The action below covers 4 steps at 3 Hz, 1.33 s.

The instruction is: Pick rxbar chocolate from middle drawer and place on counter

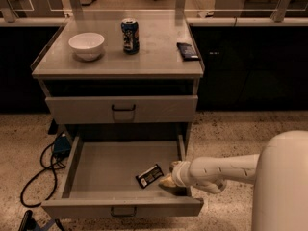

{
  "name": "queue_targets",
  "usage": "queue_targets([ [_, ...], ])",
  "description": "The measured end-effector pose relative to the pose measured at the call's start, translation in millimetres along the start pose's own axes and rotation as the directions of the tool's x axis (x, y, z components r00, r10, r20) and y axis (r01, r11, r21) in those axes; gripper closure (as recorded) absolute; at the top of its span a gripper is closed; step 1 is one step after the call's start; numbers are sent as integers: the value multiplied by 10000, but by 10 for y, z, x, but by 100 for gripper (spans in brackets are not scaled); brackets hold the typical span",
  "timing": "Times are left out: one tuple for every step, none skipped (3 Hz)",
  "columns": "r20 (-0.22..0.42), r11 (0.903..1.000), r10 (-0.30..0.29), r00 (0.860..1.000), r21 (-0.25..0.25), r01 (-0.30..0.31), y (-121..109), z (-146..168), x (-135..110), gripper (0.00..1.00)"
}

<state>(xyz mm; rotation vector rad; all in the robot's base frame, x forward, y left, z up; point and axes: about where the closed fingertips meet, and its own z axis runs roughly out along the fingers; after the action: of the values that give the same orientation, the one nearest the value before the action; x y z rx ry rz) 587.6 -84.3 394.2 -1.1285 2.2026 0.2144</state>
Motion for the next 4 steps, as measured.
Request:
queue_targets([
  [0,10000,0,10000,-1,0,0,0,0,0],
  [-37,9997,-28,10000,-250,27,-36,96,-6,0],
  [-94,9972,-470,9989,-595,463,-36,192,20,0],
  [-94,9972,-470,9988,-594,464,-36,192,19,0],
])
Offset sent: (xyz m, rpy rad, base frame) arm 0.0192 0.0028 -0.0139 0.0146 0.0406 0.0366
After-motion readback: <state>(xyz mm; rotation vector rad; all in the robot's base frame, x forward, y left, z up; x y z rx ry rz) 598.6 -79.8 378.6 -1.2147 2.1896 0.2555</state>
